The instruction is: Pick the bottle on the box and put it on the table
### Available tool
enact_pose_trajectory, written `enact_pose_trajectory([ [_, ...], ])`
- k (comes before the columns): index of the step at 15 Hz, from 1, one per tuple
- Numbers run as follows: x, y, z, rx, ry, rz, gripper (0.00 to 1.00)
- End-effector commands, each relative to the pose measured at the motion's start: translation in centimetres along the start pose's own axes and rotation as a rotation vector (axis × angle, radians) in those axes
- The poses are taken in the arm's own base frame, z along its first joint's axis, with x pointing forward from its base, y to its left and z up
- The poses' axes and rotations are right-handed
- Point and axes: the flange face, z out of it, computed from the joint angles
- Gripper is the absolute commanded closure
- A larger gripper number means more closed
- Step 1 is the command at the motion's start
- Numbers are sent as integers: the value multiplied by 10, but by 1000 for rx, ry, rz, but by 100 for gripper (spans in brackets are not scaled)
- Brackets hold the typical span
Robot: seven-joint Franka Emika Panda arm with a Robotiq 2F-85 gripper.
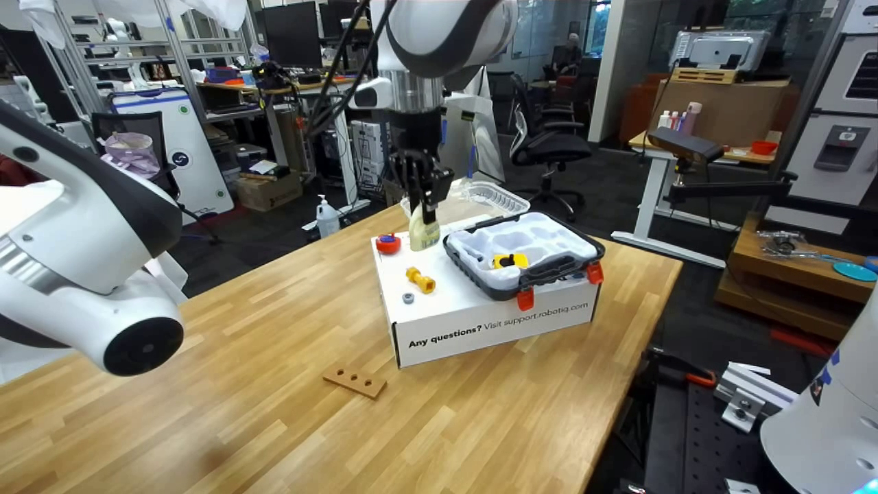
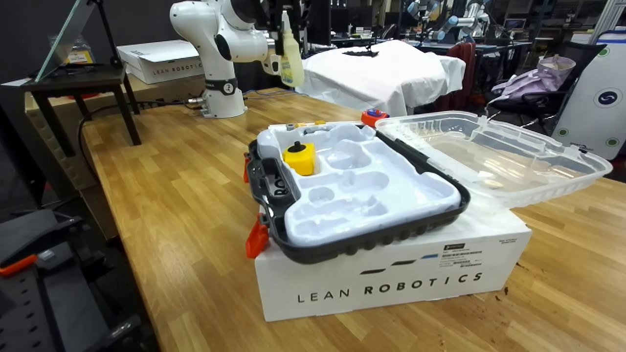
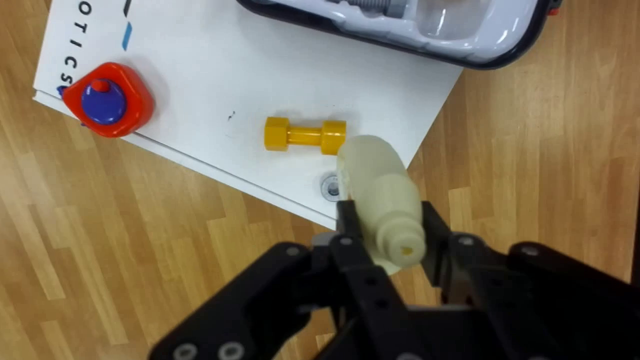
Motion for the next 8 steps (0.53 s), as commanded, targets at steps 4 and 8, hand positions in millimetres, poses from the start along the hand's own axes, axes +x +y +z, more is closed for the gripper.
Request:
enact_pose_trajectory([
  [4, 12, -38, 37, -3, -24, -36, 92],
  [8, 29, -45, 42, 24, 6, 20, 92],
])
